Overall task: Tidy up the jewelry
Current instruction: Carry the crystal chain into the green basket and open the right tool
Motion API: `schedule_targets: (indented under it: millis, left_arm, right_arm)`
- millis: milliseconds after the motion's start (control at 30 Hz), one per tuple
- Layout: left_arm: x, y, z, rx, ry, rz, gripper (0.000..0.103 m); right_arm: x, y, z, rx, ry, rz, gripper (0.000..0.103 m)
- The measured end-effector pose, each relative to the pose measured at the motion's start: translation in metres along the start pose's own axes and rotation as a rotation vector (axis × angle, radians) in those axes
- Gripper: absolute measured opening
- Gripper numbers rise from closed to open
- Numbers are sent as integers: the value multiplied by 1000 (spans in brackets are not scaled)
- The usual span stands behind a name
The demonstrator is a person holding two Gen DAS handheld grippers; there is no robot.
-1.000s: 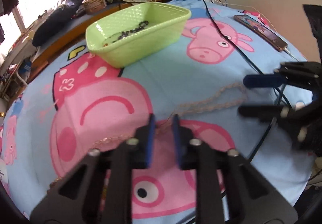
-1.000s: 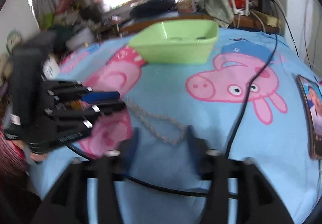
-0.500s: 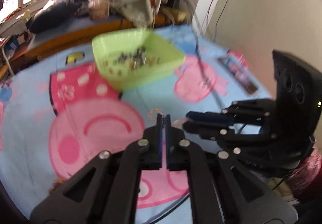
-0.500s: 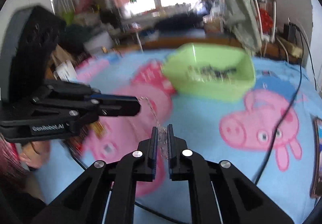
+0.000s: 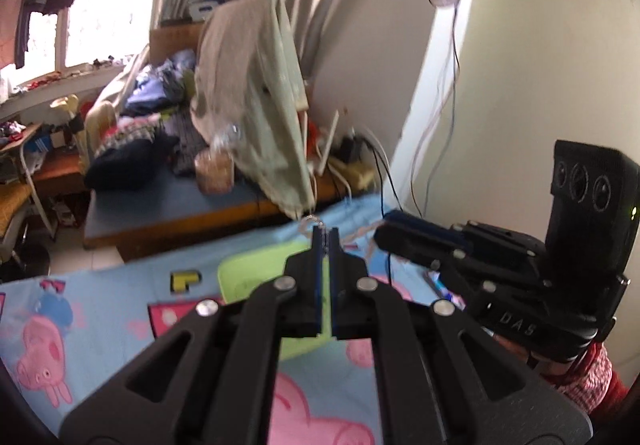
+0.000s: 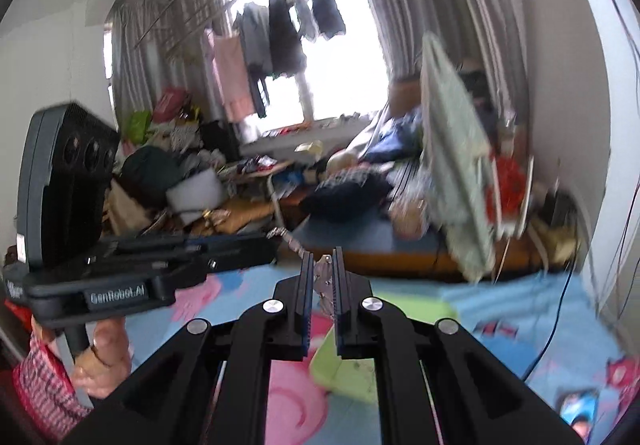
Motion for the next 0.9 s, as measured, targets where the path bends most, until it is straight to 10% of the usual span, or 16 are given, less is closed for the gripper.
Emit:
schedule_targets:
  millis: [233,667,767,900]
  left_arm:
    - [32,-13,-18,-13,-7,-31,2]
    - [122,-47,48,-51,-217,-80,2]
    - [156,-56,103,-45,-443,-115,44]
    - [161,-63,146,-14,-562,-136,45]
  right_arm:
    - [24,31,-27,-23,25,72,0]
    - [80,60,33,37,-124,84,0]
    - [108,71,88,112,-286,77,1]
    - [119,74,156,291,-449,8,14]
Point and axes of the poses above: each gripper's, at about its wrist camera, not at the fingertips, and x roughly the way its jaws point, y to its right, z to its underside, the point moved 7 cm from there along x, roughly the way its jaws point, and after that the axes turned 1 degree about -z, right-handed, at the moved point
